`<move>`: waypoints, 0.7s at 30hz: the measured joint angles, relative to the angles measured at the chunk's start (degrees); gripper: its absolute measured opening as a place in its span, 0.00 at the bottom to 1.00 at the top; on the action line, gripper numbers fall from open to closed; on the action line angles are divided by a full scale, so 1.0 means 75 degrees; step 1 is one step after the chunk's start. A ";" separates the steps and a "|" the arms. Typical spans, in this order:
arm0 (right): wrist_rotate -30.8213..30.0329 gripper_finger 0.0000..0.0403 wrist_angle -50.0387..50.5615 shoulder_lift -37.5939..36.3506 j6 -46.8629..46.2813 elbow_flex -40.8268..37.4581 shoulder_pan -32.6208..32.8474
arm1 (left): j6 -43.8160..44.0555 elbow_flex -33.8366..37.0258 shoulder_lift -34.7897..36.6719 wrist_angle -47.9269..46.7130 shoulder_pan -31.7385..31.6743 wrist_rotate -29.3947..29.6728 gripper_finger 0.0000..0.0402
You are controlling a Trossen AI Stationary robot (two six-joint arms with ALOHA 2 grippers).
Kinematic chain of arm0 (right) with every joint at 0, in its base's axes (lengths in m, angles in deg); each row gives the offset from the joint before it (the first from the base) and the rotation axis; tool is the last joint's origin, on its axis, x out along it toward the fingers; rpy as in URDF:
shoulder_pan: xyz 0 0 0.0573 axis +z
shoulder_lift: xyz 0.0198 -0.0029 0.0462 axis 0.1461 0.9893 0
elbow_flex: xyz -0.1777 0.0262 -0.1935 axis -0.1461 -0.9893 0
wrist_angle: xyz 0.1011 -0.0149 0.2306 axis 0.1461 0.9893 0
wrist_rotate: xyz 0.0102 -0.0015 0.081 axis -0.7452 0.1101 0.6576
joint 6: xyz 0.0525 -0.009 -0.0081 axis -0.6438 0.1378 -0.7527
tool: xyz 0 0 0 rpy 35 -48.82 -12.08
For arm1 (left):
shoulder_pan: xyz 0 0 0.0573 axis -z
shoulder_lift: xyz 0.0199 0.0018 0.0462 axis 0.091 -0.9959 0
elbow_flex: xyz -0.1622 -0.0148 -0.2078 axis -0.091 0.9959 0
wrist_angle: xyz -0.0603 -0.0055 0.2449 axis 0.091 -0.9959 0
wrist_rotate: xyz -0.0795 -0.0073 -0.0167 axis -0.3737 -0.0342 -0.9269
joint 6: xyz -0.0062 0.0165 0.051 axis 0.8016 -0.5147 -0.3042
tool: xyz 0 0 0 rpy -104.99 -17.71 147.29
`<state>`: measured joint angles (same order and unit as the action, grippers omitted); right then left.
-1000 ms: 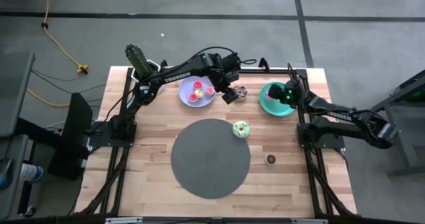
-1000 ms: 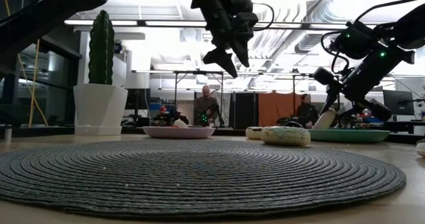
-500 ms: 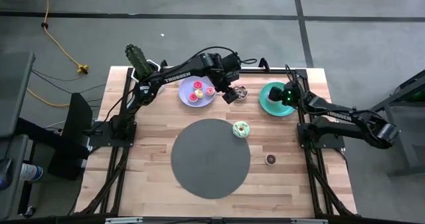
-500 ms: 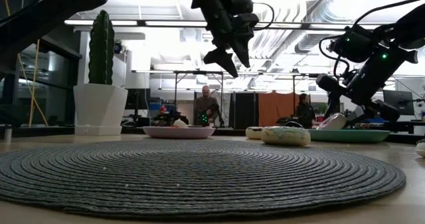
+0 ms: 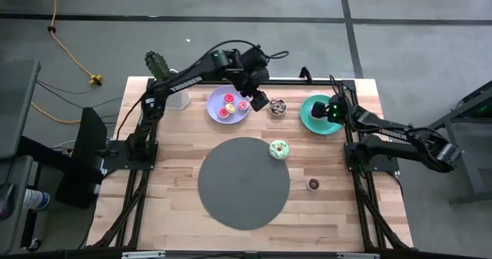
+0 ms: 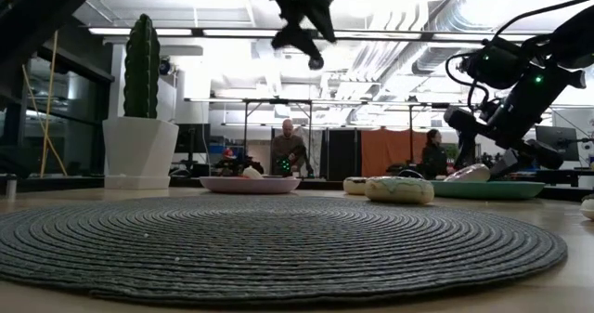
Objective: Pick & Place donuts
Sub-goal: Put the large purple doughnut on the blue plate, then put the small brown and white doughnut on the purple plate
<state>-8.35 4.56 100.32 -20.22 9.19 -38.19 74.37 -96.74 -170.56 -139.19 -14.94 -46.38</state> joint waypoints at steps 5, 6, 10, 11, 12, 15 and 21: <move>-0.0005 0.72 0.0498 -0.0001 0.0188 0.0000 -0.0238 | 0.0123 0.0213 0.0573 -0.0198 0.0096 0.0648 0.57; -0.0002 0.72 0.0551 -0.0001 0.0287 0.0000 -0.0278 | 0.0128 0.0294 0.0720 -0.0178 0.0103 0.0731 0.57; 0.0031 0.72 0.0586 -0.0002 0.0643 0.0000 -0.0441 | 0.0148 0.0850 0.1418 -0.0146 0.0144 0.1153 0.57; 0.0028 0.72 0.0581 -0.0004 0.0700 0.0000 -0.0480 | 0.0176 0.1066 0.1600 -0.0098 0.0162 0.1234 0.57; 0.0027 0.72 0.0576 -0.0004 0.0789 0.0000 -0.0523 | 0.0250 0.1325 0.1791 0.0026 0.0198 0.1276 0.57; 0.0051 0.72 0.0578 -0.0004 0.1181 0.0035 -0.0654 | 0.0498 0.2377 0.2529 0.0413 0.0216 0.1311 0.57; 0.0114 0.72 0.0577 -0.0004 0.2096 0.0483 -0.0892 | 0.1343 0.5588 0.4500 0.2233 0.0414 0.1349 0.57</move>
<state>-7.49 8.88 100.29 -4.50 12.81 -44.88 84.44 -54.83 -136.81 -122.44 -11.83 -36.27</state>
